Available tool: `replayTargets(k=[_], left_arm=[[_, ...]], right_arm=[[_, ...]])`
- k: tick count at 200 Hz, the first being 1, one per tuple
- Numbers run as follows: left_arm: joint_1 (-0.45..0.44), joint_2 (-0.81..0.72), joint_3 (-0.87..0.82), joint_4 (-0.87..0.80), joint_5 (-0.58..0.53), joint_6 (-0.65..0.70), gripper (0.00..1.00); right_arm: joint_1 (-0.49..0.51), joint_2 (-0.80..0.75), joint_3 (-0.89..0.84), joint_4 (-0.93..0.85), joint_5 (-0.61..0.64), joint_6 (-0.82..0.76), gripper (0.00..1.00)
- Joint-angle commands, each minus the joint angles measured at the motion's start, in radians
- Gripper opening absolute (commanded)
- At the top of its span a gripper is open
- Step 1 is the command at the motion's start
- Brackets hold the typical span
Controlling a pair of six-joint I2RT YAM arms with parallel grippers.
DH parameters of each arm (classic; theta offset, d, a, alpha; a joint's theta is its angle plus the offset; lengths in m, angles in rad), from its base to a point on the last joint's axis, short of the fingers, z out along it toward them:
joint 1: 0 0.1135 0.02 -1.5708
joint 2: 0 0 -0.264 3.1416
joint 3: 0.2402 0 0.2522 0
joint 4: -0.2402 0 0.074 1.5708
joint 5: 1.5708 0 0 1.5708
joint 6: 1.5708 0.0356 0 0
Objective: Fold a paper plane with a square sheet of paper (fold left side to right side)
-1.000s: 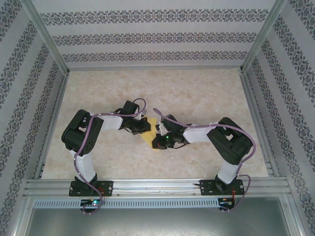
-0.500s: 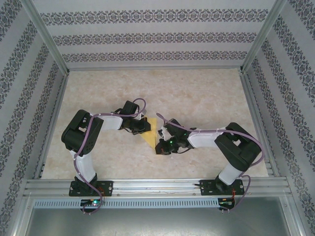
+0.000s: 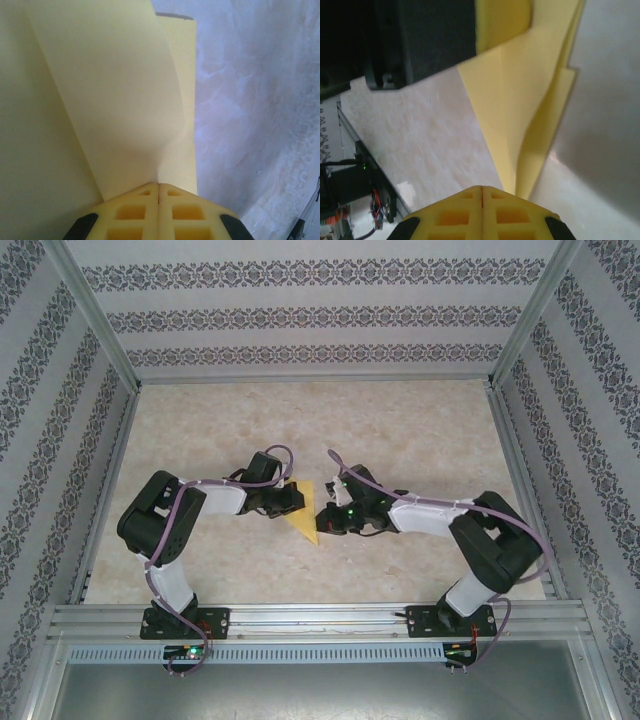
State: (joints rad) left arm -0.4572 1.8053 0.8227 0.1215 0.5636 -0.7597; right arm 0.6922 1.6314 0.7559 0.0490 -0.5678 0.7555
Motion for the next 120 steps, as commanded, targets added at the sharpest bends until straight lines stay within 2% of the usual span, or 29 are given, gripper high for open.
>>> replayTargets(k=[1,51,120], left_arm=[[-0.014,0.042,-0.042,-0.092,-0.093,-0.017,0.00],[-0.016,0.049,-0.026,-0.106,-0.087,-0.010,0.00],[-0.015,0.040,-0.012,-0.121,-0.091,-0.002,0.00]], right_arm=[[0.013,0.059,0.056,0.043,0.045,-0.003,0.00],[0.015,0.150,0.112,0.025,0.064,-0.018,0.00],[0.019,0.182,0.102,-0.042,0.104,-0.042,0.00]])
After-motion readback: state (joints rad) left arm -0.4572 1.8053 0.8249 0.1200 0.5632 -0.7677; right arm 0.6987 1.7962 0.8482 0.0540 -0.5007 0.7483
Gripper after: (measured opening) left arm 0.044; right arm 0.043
